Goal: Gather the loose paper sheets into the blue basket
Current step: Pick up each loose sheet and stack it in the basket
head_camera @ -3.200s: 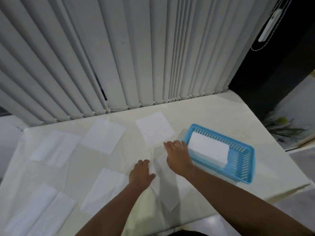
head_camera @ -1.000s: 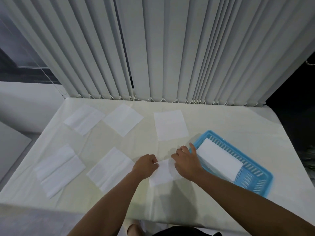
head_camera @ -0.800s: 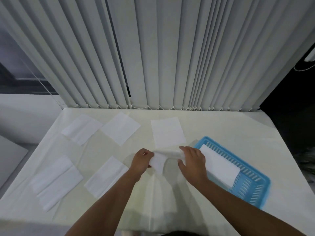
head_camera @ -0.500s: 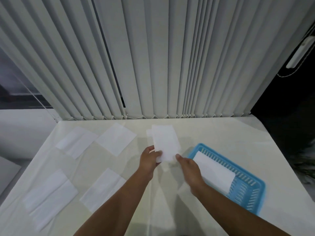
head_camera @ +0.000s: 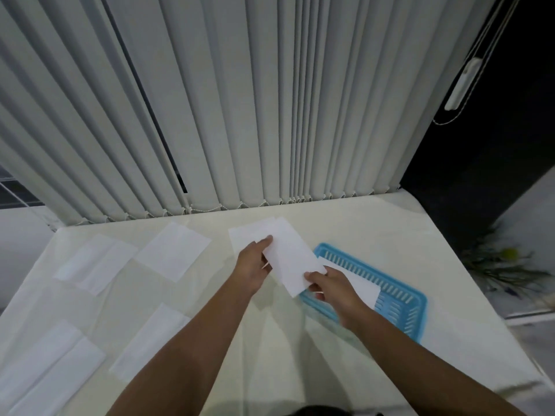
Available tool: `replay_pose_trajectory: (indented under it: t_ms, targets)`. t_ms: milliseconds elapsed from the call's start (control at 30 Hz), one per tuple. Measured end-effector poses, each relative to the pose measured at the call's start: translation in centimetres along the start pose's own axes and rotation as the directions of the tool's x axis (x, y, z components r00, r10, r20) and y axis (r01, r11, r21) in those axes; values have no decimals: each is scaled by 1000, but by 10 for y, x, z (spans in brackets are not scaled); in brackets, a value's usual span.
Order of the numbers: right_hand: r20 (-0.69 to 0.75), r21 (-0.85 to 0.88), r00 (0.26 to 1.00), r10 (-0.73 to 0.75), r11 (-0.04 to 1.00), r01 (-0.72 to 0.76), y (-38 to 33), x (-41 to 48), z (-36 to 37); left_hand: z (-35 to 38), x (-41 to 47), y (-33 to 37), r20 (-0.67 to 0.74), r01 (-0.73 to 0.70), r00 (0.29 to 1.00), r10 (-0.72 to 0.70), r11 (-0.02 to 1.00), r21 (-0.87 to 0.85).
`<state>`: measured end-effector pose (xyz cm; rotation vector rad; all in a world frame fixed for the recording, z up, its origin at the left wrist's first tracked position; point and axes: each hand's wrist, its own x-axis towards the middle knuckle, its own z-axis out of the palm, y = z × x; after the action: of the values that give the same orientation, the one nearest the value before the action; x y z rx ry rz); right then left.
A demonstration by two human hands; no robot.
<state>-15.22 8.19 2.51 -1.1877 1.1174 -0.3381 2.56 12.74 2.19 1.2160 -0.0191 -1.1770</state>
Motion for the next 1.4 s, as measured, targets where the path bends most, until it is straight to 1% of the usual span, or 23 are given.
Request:
replay_pose_trajectory:
  t_ms: [100, 167, 233, 300, 400, 467, 533, 667, 800, 1000, 1133, 1300, 1400]
  targets:
    - [-39, 16, 998, 42, 999, -41, 8, -1, -21, 7, 10, 7, 24, 4, 1000, -8, 984, 177]
    - [-110, 80, 991, 72, 995, -63, 12, 1, -35, 11, 15, 6, 11, -9, 1000, 6, 943, 333]
    - [-204, 182, 973, 105, 981, -68, 18, 4, -50, 14, 19, 0, 1, -21, 1000, 24, 867, 498]
    - [-296, 261, 947, 128, 964, -49, 23, 5, -65, 20, 20, -9, 15, -29, 1000, 25, 777, 629]
    - [-409, 293, 903, 128, 956, -4, 32, 5, -82, 30, 20, -23, 28, -32, 999, 18, 682, 731]
    - [-461, 294, 878, 126, 956, 18, 37, 4, -89, 36, 19, -30, 33, -41, 999, 24, 654, 755]
    - [-496, 297, 859, 125, 954, 33, 41, 4, -94, 40, 18, -34, 31, -46, 999, 34, 653, 756]
    - [-529, 269, 840, 125, 963, 26, 48, 5, -100, 47, 18, -39, 32, -66, 997, 65, 634, 771]
    - [-574, 206, 813, 98, 978, 28, 56, 2, -99, 52, 21, -45, 19, -71, 995, 101, 551, 832]
    - [-584, 151, 807, 85, 989, 5, 67, 2, -98, 49, 21, -54, 13, -75, 991, 132, 480, 874]
    - [-599, 96, 799, 59, 995, -2, 73, 6, -95, 49, 22, -61, 28, -81, 990, 138, 395, 915]
    - [-624, 86, 778, 69, 996, -19, 77, 12, -97, 49, 27, -65, 43, -88, 991, 126, 377, 922]
    - [-628, 63, 776, 64, 998, -32, 78, 15, -98, 49, 29, -67, 56, -95, 991, 123, 336, 937]
